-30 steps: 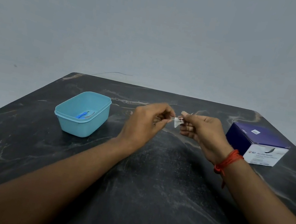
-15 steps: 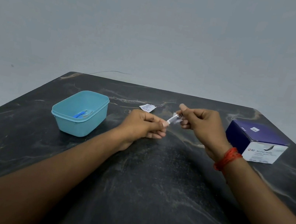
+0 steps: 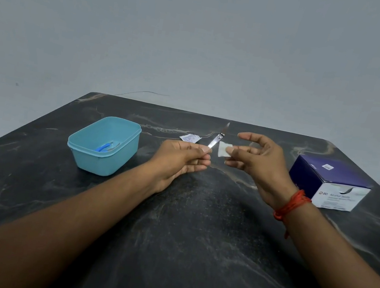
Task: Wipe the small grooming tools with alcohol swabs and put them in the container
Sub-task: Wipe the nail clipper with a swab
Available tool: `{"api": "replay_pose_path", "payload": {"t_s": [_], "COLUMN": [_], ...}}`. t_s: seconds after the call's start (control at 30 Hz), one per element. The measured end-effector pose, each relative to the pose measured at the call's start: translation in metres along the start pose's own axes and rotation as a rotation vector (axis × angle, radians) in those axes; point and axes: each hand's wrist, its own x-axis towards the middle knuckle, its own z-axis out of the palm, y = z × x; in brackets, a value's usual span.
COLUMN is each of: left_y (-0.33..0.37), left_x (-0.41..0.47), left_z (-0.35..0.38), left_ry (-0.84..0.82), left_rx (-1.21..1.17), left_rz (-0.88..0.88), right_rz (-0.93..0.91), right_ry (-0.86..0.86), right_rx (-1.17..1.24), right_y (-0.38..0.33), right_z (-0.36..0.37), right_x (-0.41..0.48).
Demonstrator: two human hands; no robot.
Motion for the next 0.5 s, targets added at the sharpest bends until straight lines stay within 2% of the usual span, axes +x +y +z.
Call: {"api": "replay_pose_path", "payload": {"t_s": [0.3,0.5], "left_y": [0.0003,0.0019], "left_x": [-0.0028,-0.0049], "left_z": [0.0015,0.0026], "left_ry": [-0.013,-0.016], "left_rx": [0.024,0.044], "left_rz": [0.009,0.01], "right_rz": [-0.011,-0.012], "right_ry": [0.053,-0.003], "right_rx": [0.012,-0.045], "right_y": [0.0002,0.0012], "right_z": [-0.0015,0.0029], "right_x": [0.0006,-0.0033]}}
